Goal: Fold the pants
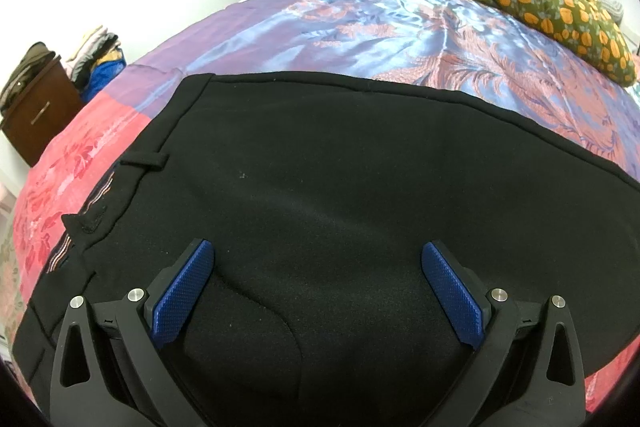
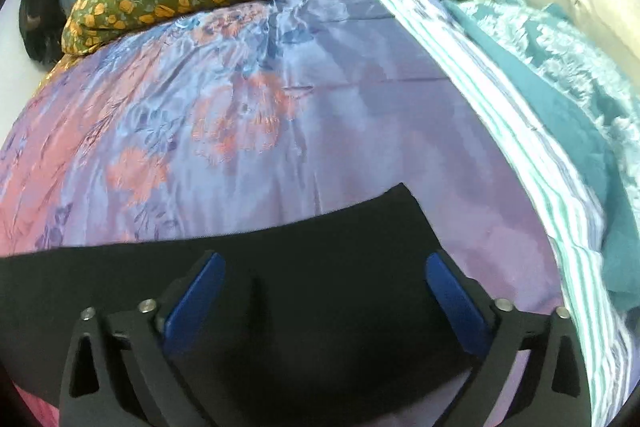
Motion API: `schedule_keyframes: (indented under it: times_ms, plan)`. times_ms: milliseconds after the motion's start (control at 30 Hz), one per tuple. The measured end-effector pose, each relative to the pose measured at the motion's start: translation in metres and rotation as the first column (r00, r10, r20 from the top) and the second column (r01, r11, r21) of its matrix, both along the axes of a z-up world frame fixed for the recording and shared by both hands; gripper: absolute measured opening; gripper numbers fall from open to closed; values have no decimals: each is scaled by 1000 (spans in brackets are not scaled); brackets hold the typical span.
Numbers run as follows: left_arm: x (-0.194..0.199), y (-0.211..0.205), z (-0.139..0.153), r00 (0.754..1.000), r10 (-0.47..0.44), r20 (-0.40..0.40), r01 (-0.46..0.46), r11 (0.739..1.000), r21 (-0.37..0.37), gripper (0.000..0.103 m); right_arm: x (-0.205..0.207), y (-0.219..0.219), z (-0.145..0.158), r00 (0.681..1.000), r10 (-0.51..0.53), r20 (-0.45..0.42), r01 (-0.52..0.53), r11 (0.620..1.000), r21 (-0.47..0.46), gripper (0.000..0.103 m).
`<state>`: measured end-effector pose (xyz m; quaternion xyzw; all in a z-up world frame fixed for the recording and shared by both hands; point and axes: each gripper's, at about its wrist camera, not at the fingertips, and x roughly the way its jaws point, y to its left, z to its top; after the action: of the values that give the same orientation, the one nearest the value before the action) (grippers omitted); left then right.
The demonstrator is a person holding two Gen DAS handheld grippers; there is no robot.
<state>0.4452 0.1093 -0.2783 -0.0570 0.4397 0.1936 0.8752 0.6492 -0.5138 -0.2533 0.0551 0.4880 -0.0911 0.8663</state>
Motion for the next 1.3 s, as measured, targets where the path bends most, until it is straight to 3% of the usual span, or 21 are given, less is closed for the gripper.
schedule_keyframes:
  times_ms: [67, 100, 167, 200, 267, 300, 333, 567, 700, 800, 867, 900, 933, 1000, 1100, 1300]
  plan:
    - [0, 0, 0, 1000, 0, 1, 0, 1000, 0, 103, 11, -5, -27, 996, -7, -93, 14, 998, 65, 103]
    - [0, 0, 0, 1000, 0, 1, 0, 1000, 0, 103, 12, -4, -36, 993, -5, -118, 10, 999, 44, 103]
    - [0, 0, 0, 1000, 0, 1, 0, 1000, 1, 103, 10, 6, -33, 995, 43, -94, -45, 999, -17, 102]
    - [0, 0, 0, 1000, 0, 1, 0, 1000, 0, 102, 8, 9, -32, 993, 69, -98, -69, 998, 5, 93]
    - [0, 0, 0, 1000, 0, 1, 0, 1000, 1, 103, 5, 11, -23, 991, 96, -91, -97, 995, 1, 51]
    - [0, 0, 0, 1000, 0, 1, 0, 1000, 1, 103, 4, 11, -19, 990, 107, -90, -107, 994, 1, 2]
    - [0, 0, 0, 1000, 0, 1, 0, 1000, 1, 103, 1, 11, -14, 989, 113, -97, -113, 994, 6, 0]
    - [0, 0, 0, 1000, 0, -2, 0, 1000, 4, 103, -53, 35, 33, 976, 216, 40, -213, 974, -72, 0]
    - [1, 0, -1, 1000, 0, -2, 0, 1000, 6, 103, -94, 46, 38, 957, 285, 56, -278, 955, -100, 0]
    - [2, 1, -1, 1000, 0, -3, 0, 1000, 8, 103, -115, 32, 33, 961, 274, 44, -272, 961, -45, 1]
    - [1, 0, -1, 1000, 0, -2, 0, 1000, 8, 103, -120, 6, 35, 975, 214, 62, -215, 976, 12, 21]
    - [1, 0, -1, 1000, 0, -2, 0, 1000, 7, 103, -121, -8, 38, 980, 179, 84, -182, 983, 31, 56]
    - [1, 0, -1, 1000, 0, -1, 0, 1000, 6, 103, -122, -23, 43, 984, 129, 122, -136, 989, 51, 79]
    - [1, 0, -1, 1000, 0, 0, 0, 1000, 6, 103, -119, -50, 52, 983, 37, 177, -55, 994, 94, 80]
    - [2, 1, -1, 1000, -1, 2, 1, 1000, 6, 102, -85, -80, 43, 994, -40, 100, 21, 982, 185, 80]
    - [1, 0, -2, 1000, -1, 2, 1, 1000, 5, 102, -13, -73, 0, 997, -74, -33, 78, 989, 125, 80]
